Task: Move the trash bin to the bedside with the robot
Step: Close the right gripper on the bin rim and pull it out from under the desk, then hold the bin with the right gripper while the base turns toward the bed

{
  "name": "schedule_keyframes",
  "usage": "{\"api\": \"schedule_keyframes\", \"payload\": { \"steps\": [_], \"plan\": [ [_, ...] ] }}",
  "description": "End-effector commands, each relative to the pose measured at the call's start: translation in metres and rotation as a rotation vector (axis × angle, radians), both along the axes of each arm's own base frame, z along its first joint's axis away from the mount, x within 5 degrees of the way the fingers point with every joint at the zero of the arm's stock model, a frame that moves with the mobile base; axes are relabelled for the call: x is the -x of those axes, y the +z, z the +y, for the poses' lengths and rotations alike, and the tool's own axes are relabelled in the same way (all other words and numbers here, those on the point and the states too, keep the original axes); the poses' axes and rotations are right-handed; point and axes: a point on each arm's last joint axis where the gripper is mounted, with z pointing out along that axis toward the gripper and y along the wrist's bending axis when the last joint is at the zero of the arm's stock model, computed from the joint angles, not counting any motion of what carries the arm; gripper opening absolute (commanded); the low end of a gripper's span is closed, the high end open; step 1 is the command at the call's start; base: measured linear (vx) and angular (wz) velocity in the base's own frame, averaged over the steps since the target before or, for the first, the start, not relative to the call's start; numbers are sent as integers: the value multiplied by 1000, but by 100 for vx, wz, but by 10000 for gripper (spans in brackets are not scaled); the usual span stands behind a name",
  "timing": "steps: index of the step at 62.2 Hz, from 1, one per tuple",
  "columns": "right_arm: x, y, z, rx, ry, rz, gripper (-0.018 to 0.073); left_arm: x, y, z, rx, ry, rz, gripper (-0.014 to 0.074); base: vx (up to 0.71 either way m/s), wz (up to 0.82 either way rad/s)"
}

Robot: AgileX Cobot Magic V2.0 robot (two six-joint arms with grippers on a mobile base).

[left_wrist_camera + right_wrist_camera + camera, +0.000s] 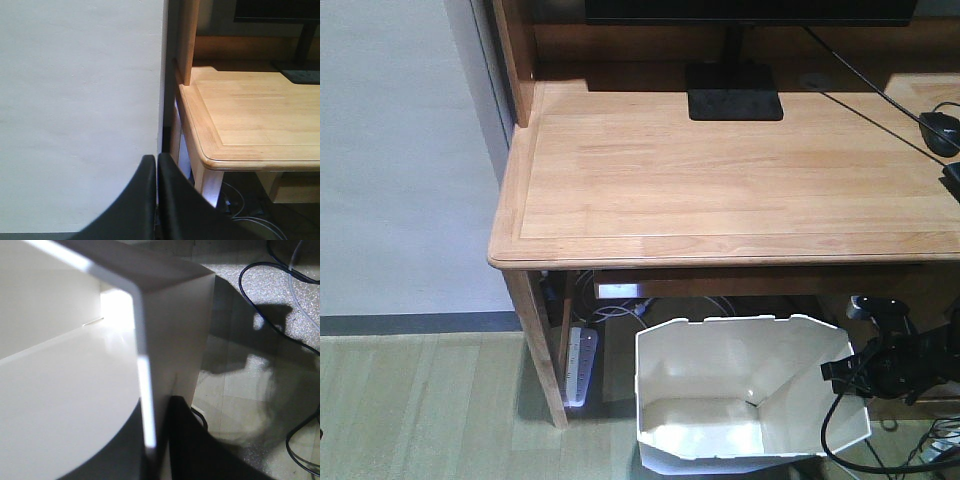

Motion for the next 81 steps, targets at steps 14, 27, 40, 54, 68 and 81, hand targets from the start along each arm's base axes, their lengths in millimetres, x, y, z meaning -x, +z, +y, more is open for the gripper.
{"api": "schedule_keyframes", "payload": {
  "steps": [14,27,40,54,68,81],
  "plan": [
    [-16,25,11,-164,12,-145,-6,-1,-3,0,17,1,-55,-6,-1,5],
    [-16,26,12,-170,13,-147,-6,-1,-3,0,17,1,-55,-6,-5,17],
    [-16,26,12,-170,13,-147,-6,-1,-3,0,17,1,-55,-6,-8,30],
    [-16,26,12,-170,13,-147,-6,-1,-3,0,17,1,-55,-6,-11,51],
    [-16,26,11,-170,12,-147,-6,-1,-3,0,17,1,-55,-6,-12,64],
    [-16,26,11,-170,12,-147,-6,-1,-3,0,17,1,-55,-6,-12,68]
  ]
}}
